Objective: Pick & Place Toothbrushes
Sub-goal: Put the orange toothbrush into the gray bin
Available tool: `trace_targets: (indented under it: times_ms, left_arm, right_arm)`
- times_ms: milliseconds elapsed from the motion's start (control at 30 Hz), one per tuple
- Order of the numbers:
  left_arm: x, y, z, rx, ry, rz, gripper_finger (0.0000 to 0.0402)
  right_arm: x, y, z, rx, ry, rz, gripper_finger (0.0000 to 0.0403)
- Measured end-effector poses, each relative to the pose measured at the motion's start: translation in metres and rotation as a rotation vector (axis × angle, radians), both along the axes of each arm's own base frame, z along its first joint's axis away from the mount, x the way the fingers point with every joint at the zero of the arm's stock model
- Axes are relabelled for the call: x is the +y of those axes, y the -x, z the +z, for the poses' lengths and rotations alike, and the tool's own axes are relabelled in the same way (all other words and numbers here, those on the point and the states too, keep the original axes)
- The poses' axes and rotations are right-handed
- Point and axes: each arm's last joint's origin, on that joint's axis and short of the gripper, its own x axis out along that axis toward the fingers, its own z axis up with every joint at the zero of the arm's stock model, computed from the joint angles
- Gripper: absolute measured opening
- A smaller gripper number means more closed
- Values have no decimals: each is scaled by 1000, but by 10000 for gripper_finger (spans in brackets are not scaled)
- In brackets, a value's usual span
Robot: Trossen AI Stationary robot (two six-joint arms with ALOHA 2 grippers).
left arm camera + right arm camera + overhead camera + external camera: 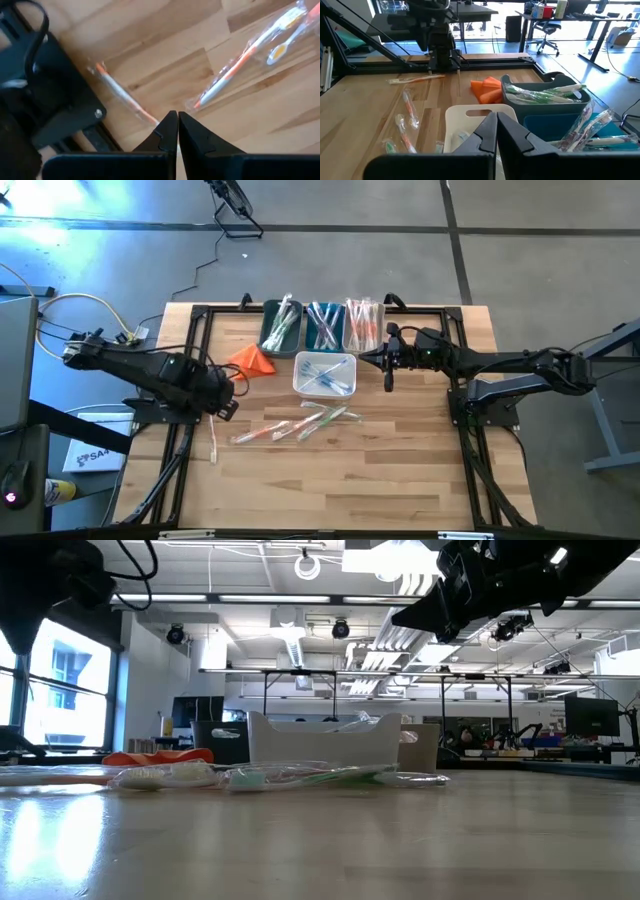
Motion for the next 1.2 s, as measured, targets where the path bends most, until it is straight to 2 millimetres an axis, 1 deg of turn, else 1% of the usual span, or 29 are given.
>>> trace_targets:
  times_ms: [267,533,700,800,900,1033,1200]
  left_arm:
    - [-28,-8,-8,47,40,81,12]
    - [-57,-14,-25,241,93,210,12]
    - [-74,-17,-33,335,145,261,12]
    - [-79,-17,-36,371,150,264,12]
    - [-85,-18,-39,368,152,252,12]
    - [-86,-20,-42,363,128,256,12]
    - [-87,-23,-43,321,106,209,13]
  right_arm:
    - [0,0,0,1,-1,0,4]
    - [0,0,-1,8,-4,0,4]
    - [0,0,-1,9,-3,0,3]
    - [0,0,-1,9,-1,0,4]
    - [0,0,-1,9,-1,0,3]
    - [0,0,-2,18,-4,0,4]
    - [0,0,-2,17,-3,0,3]
